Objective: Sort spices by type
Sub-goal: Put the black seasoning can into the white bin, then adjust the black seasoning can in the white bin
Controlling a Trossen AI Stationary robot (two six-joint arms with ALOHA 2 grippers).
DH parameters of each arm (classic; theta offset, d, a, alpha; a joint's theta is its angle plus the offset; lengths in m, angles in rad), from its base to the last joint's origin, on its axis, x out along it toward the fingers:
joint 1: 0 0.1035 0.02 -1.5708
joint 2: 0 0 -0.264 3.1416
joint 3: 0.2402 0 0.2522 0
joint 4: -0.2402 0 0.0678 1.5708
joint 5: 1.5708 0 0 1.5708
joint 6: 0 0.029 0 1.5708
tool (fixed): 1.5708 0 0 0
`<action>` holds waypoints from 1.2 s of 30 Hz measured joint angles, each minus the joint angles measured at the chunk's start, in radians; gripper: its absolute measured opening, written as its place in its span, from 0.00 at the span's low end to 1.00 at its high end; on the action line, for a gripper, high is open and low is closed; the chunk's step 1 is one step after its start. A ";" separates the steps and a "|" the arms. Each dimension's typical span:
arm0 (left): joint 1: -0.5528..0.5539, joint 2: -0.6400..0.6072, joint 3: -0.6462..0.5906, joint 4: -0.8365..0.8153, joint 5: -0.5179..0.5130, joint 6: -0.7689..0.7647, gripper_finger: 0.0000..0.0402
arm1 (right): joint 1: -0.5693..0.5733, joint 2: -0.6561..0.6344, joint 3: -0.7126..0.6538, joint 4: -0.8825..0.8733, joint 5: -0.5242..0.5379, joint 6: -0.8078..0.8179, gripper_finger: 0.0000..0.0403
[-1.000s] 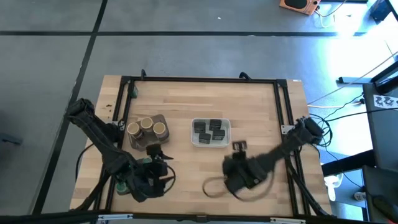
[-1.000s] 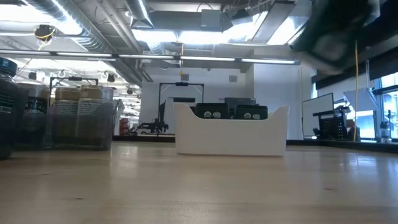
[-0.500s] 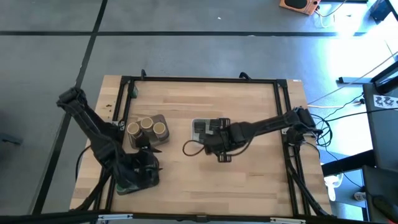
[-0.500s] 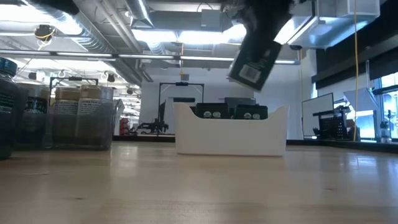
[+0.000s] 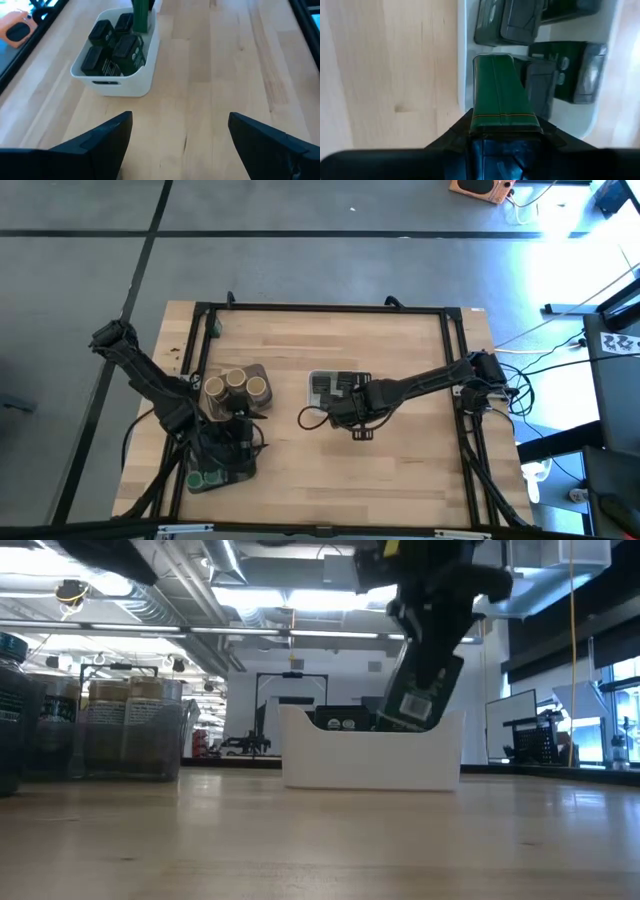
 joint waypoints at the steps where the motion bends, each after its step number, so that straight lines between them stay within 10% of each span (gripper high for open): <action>1: 0.003 0.000 0.000 0.009 0.001 0.012 0.81 | -0.006 0.000 -0.014 0.015 0.000 0.000 0.29; 20: 0.016 0.000 0.000 0.032 0.001 0.049 0.81 | -0.037 0.000 -0.154 0.148 0.027 -0.002 0.50; 28: 0.076 0.001 0.001 0.074 0.001 0.041 0.81 | -0.011 -0.053 0.004 -0.004 -0.027 0.026 0.66; 36: 0.206 0.022 0.001 0.148 0.056 0.110 0.81 | 0.079 -0.231 -0.066 0.047 0.130 0.029 0.71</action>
